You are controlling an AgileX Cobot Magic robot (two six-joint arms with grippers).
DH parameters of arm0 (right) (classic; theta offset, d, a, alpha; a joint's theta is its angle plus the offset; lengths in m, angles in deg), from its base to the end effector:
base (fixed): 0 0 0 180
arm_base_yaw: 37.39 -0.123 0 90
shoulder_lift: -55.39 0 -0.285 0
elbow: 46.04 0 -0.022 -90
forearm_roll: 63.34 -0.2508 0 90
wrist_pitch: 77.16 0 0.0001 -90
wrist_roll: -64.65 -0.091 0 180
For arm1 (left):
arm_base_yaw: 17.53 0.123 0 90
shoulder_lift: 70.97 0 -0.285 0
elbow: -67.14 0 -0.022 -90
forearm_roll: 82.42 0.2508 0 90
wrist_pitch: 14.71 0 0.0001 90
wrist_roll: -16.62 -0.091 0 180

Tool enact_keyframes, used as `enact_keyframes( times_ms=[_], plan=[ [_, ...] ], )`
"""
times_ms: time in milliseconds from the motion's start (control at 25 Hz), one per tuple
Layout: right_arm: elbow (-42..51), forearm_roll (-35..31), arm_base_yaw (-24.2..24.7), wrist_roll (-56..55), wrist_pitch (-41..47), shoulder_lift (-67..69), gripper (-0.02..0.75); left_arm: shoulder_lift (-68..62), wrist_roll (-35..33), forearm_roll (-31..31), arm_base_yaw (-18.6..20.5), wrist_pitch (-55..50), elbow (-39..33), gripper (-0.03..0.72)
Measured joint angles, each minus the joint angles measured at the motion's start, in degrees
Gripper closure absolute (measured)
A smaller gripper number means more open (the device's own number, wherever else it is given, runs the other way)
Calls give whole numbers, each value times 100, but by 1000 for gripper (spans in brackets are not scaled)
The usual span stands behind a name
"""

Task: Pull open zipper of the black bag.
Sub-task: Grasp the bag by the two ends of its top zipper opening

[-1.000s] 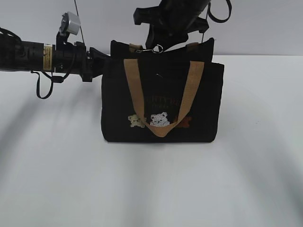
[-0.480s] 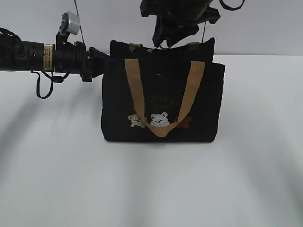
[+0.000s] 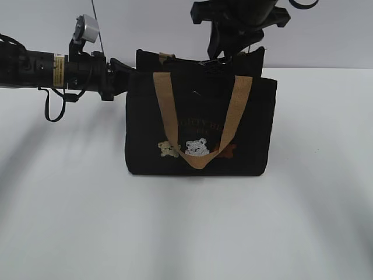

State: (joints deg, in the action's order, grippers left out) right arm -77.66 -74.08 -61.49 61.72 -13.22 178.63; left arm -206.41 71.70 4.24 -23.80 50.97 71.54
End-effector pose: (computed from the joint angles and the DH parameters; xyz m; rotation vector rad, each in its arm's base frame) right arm 0.4001 0.1957 0.2948 -0.4420 2.7090 0.3881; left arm 0.4265 -0.1301 0.1539 1.1145 1.5600 -0.9733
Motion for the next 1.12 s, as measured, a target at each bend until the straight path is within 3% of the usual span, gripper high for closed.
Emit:
enact_keyframes(
  times_ms=[640, 1120],
  plan=[
    [0, 389, 796, 0, 522, -302, 540, 0, 0, -24, 0, -105, 31, 666],
    [0, 412, 842, 0, 551, -308, 515, 0, 0, -24, 0, -116, 31, 660]
  ],
)
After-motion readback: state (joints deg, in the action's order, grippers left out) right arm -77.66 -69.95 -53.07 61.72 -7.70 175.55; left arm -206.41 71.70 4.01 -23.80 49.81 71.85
